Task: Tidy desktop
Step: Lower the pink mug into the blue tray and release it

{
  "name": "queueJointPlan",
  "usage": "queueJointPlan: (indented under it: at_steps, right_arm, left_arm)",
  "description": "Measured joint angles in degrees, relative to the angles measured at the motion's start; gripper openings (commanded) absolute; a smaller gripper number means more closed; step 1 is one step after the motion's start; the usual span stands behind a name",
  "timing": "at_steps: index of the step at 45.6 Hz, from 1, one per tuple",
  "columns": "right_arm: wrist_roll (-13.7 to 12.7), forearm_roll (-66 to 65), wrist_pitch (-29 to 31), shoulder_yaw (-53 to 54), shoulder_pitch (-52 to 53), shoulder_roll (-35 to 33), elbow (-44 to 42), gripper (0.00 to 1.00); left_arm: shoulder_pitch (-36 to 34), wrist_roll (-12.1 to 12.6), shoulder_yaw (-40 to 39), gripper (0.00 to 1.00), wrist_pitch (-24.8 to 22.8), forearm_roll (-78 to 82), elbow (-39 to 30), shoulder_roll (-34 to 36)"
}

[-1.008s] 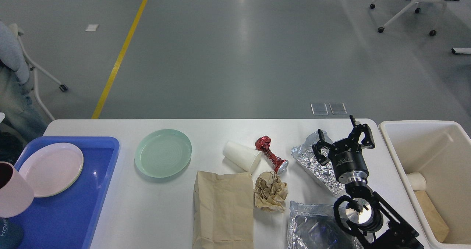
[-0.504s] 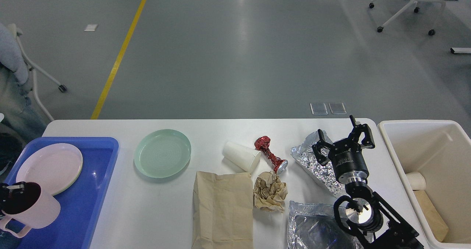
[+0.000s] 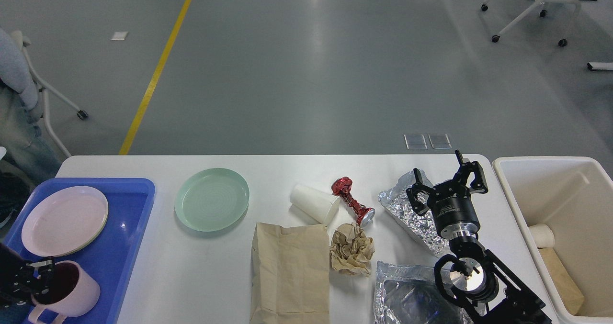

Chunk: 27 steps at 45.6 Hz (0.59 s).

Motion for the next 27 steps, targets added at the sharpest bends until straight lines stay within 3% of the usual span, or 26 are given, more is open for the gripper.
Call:
queueJointPlan:
  at_steps: [3,9,15,19,27]
  right_arm:
    - [0.0,0.01,0.0,0.0,0.0,0.0,0.0,1.0]
    - [0.0,0.0,0.0,0.0,0.0,0.0,0.0,1.0]
    - [0.0,0.01,0.0,0.0,0.0,0.0,0.0,1.0]
    - [0.0,0.0,0.0,0.0,0.0,0.04,0.0,1.0]
    - [0.0,0.0,0.0,0.0,0.0,0.07,0.0,1.0]
  left_arm:
    - [0.48,-0.03,-0.1,0.78,2.34,-0.04,0.0,-0.82]
    - [0.87,-0.31,-0.13,0.9,4.38,-0.16,-0.25,-1.58]
    - [-0.38,-0.48,0.63,0.92,3.97,-0.19,-3.17,-0.25]
    - [-4.72,-0.16,3.47,0.92,3.25,-0.15,-7.32,2.67]
    - [-20.68,-0.09,17.9,0.93,2.7,-0.02,-17.57,5.8]
